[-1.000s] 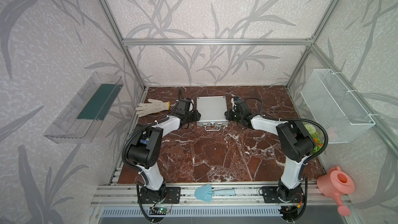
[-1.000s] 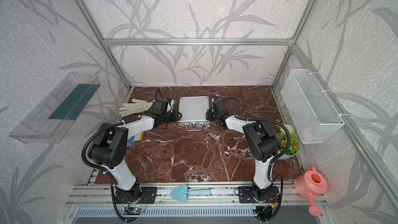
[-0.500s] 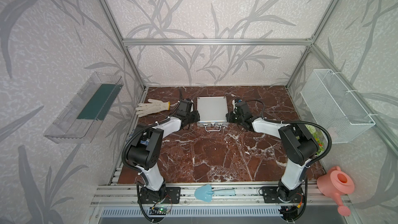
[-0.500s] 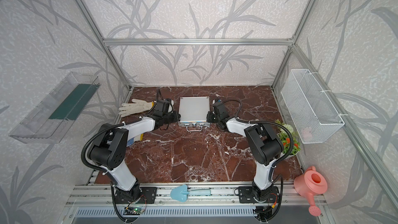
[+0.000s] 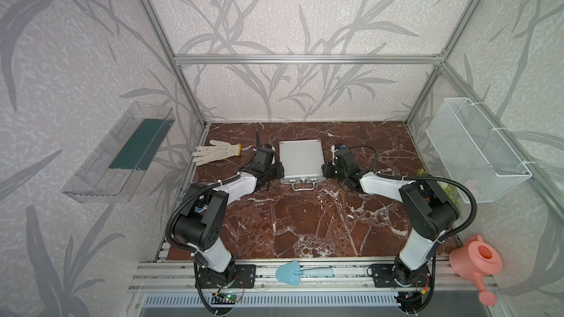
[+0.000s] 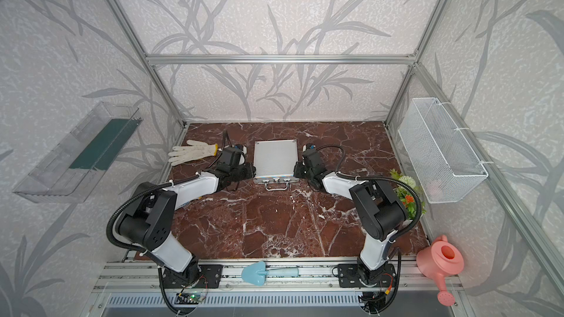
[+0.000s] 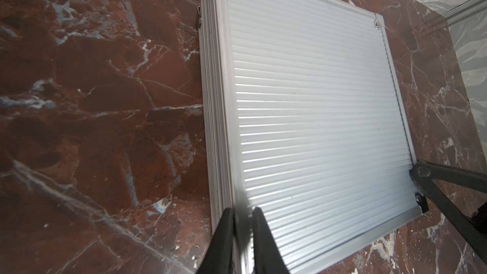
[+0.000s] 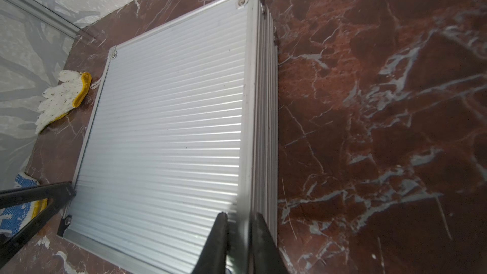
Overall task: Open the poker set cases
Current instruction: Move the poker set case to the center of the board, then pick up the poker set case from the center of the board.
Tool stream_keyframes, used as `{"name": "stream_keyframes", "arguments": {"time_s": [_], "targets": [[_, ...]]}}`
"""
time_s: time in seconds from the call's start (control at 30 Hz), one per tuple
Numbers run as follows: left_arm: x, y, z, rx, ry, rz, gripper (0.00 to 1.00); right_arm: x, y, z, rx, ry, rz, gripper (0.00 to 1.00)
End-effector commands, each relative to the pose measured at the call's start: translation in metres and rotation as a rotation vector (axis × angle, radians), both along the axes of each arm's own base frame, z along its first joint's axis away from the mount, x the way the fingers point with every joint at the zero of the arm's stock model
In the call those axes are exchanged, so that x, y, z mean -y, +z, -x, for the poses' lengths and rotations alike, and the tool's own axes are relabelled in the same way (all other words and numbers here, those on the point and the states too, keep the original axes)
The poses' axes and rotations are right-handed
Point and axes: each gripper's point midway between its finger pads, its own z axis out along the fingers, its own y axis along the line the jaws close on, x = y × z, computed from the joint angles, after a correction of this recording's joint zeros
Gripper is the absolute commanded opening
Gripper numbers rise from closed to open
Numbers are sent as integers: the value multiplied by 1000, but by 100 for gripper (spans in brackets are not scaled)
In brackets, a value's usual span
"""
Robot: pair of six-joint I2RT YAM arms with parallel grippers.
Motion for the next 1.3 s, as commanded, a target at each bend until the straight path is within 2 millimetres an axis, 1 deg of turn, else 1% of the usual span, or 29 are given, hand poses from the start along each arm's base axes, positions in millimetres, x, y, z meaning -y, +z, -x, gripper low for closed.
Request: {"name": "stream_keyframes", "arguments": {"time_s": [0.0, 0.1, 0.2, 0.23, 0.27, 0.33, 0.4, 0.47, 0.53, 0.6, 0.7, 0.8, 0.87, 0.93, 1.0, 1.1, 1.17, 1.27], "targets": [[21, -3, 24, -52, -87, 31, 16, -22, -24, 41, -125, 100, -23, 18], [17, -1, 23, -45, -81, 16, 16, -21, -22, 44, -119, 97, -15, 18], [13, 3, 20, -33, -71, 6, 21, -18, -19, 44, -114, 87, -5, 19], [12, 4, 19, -31, -70, 4, 23, -17, -17, 43, -110, 85, 1, 19], [11, 7, 19, -26, -69, 1, 28, -16, -15, 42, -107, 82, 7, 20], [7, 12, 18, -15, -58, -16, 37, -14, -12, 40, -106, 75, 11, 24], [2, 20, 19, -1, -49, -40, 44, -11, -5, 36, -93, 64, 15, 31], [-6, 32, 22, 19, -38, -66, 49, -5, 0, 32, -87, 53, 42, 38], [-13, 44, 28, 31, -32, -86, 50, 2, 19, 26, -52, 40, 50, 43], [-21, 55, 38, 36, -32, -100, 51, 11, 32, 22, -28, 26, 66, 44], [-28, 64, 63, 25, -41, -91, 51, 25, 55, 21, 13, 17, 86, 44], [-27, 63, 95, -10, -70, -19, 49, 31, 74, 32, 41, 42, 91, 43], [-18, 60, 116, -27, -105, 61, 49, 30, 81, 46, 46, 81, 66, 42], [-8, 54, 133, -44, -152, 133, 50, 24, 83, 62, 44, 140, 20, 41], [1, 47, 143, -56, -190, 165, 50, 18, 81, 78, 31, 200, -29, 40], [14, 39, 146, -30, -229, 181, 51, 13, 72, 98, 17, 262, -65, 38], [18, 33, 140, -4, -230, 177, 51, 12, 63, 107, 0, 283, -79, 37], [24, 26, 129, 21, -250, 175, 50, 11, 56, 114, -12, 297, -102, 36]]}}
